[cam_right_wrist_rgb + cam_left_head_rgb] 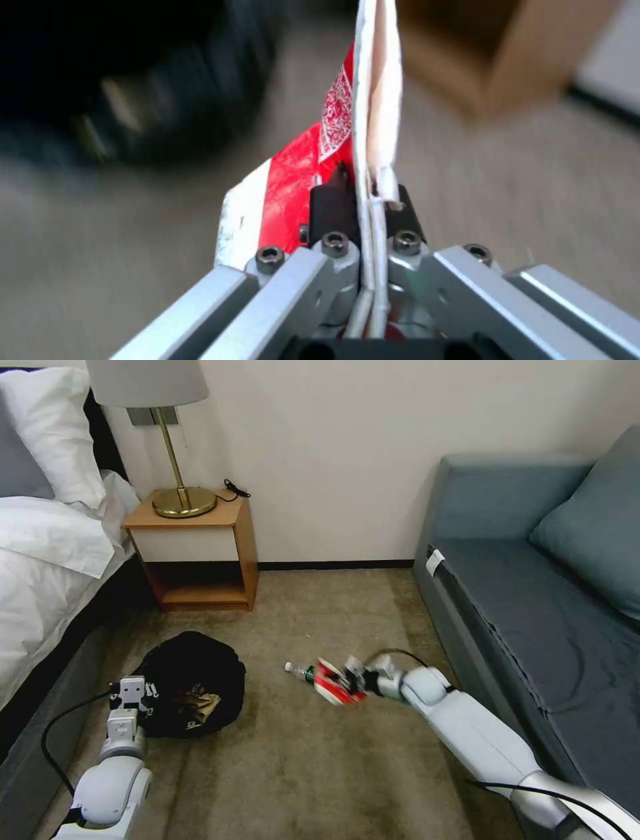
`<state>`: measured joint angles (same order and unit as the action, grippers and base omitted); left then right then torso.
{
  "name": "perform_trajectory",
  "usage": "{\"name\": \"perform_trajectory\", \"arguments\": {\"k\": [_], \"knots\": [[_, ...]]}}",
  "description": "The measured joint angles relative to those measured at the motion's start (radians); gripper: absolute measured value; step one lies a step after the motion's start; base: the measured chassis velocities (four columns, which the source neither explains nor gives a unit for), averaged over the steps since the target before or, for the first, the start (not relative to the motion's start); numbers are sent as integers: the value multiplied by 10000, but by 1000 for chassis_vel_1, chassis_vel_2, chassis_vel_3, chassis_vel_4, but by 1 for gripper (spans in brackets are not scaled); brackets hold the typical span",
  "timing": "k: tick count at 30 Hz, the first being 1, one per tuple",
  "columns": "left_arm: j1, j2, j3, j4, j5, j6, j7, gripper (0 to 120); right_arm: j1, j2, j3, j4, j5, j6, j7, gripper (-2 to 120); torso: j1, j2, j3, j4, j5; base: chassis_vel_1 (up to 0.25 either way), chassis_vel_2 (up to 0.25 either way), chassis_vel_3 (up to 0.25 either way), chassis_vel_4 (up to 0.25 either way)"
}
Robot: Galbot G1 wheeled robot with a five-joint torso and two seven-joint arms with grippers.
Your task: Pick up the trash bin, then pick up the garbage on the floor and place it into the trash bin.
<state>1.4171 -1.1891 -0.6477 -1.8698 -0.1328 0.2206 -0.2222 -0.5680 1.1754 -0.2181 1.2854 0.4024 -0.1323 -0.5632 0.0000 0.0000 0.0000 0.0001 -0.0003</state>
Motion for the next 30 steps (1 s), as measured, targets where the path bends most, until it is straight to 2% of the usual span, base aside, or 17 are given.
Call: {"name": "perform_trajectory", "arguments": {"k": [1, 4, 9, 21, 27, 30], "knots": [[0, 0, 0, 0, 0, 0, 0, 4, 0, 0, 0, 0, 0, 0, 0, 0, 0, 0, 0, 0, 0, 0, 0, 0, 0], [-13, -41, 85, -193, 72, -8, 122, 4, 258, 217, -530, 886, 1067, -122, 684, 0, 0, 0, 0, 1, 2, 0, 0, 0, 0], [-6, -113, 191, -326, 130, -12, 192, 4, 870, 297, -1605, 1108, 1911, 72, 1187, 0, 0, 0, 1, -3, 0, 0, 0, 0, 0], [-81, -231, 419, -418, 122, -91, 285, 4, 1396, 1623, -2808, 240, 2293, 465, 1503, 0, 0, -1, 1, 0, 2, 0, 0, 0, 0], [-54, -264, 466, -453, 75, -133, 385, 4, 1373, 1830, -3165, 10, 2217, 634, 1953, 0, 0, -1, 0, -1, 2, 0, 0, 0, 0], [-82, -269, 484, -453, 58, -134, 401, 4, 1329, 1868, -3221, -23, 2124, 636, 2208, 5, 0, 0, 0, 0, 2, 0, 0, 0, 0]]}}
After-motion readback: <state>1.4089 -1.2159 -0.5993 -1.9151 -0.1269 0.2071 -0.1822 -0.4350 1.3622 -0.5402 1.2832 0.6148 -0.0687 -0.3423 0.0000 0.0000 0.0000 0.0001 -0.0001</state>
